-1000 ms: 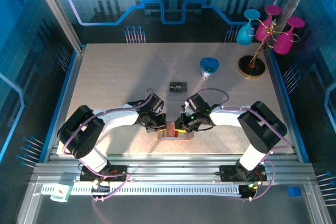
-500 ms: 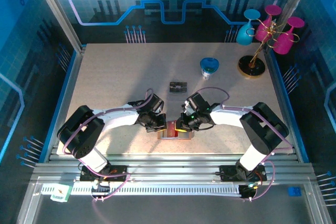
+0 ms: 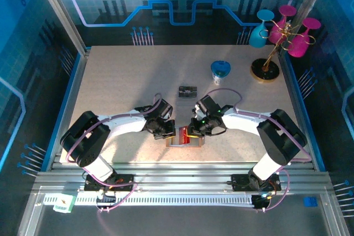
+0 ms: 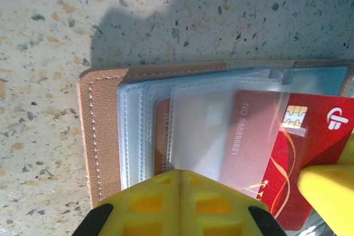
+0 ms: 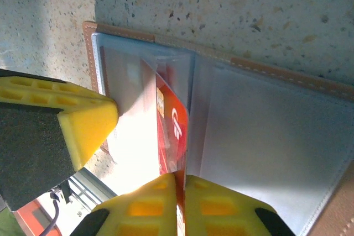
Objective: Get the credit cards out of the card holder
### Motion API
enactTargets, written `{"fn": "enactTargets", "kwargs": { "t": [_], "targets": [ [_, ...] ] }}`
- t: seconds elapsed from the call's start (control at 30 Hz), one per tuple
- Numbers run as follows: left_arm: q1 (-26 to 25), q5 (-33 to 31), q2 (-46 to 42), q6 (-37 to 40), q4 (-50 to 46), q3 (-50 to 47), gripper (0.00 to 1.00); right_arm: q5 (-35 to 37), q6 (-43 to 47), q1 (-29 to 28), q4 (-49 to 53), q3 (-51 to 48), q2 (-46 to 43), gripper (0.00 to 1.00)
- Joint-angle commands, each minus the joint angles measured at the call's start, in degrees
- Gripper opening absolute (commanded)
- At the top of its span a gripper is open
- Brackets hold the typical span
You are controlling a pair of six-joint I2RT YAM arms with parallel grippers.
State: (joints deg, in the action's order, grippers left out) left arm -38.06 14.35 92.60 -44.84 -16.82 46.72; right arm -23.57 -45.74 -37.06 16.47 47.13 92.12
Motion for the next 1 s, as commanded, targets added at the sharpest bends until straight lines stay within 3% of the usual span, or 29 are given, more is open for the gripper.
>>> {"fn": "enactTargets", "kwargs": {
  "t": [0.0,0.97],
  "targets": [
    [-0.4,-1.4,1.6,0.9,-3.6,-0.7,0.02,2.6,2.0,0.3,5.6,1.7,-1.4,0.09],
    [-0.4,-2.6,-1.5,1.2,-5.8,1.5,0.07,4.7,4.6,0.3,14.2,6.9,-6.4,0.08]
  ]
}}
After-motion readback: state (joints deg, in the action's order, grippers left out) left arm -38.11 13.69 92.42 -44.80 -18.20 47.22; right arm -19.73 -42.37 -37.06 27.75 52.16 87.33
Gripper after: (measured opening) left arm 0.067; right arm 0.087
